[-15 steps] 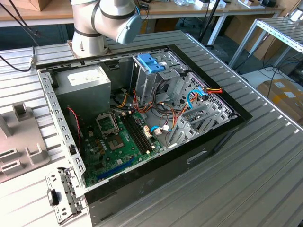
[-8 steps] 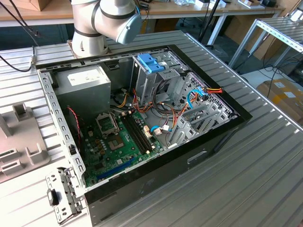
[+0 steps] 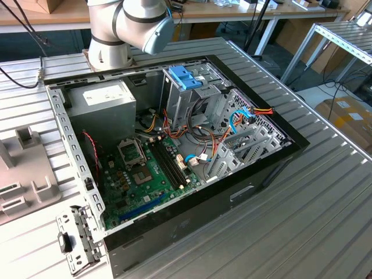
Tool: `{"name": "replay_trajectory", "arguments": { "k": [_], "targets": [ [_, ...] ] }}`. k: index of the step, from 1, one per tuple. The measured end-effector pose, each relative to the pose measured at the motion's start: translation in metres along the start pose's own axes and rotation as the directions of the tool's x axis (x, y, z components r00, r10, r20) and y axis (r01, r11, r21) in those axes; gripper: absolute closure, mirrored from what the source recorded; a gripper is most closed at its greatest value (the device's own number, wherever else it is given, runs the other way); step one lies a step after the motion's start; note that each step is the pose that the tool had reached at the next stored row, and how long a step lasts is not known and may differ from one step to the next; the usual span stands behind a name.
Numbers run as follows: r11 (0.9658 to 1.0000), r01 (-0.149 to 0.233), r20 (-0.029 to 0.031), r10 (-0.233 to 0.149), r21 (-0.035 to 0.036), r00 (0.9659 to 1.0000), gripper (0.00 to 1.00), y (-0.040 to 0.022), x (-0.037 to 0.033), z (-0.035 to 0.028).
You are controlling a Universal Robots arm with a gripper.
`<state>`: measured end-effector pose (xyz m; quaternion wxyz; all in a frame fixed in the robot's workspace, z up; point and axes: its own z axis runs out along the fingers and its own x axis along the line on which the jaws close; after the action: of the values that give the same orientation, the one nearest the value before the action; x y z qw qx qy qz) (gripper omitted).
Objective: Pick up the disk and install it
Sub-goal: 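Reach for the disk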
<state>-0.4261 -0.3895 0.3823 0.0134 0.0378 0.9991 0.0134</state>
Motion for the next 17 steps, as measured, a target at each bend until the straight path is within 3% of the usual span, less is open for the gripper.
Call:
{"name": "replay_trajectory", "arguments": {
  "k": [8,14,17],
  "targets": [
    [1.0,0.0,0.0004,0.0,0.0054,1.0,0.89,0.0142,0.0004,0.001],
    [1.0,0.001,0.0006,-0.001,0.0091,1.0,0.89,0.0322,0.0017,0.0027],
    [1.0,0.001,0.0007,-0.001,0.0094,1.0,0.89,0.0383,0.0023,0.0038]
  ]
}}
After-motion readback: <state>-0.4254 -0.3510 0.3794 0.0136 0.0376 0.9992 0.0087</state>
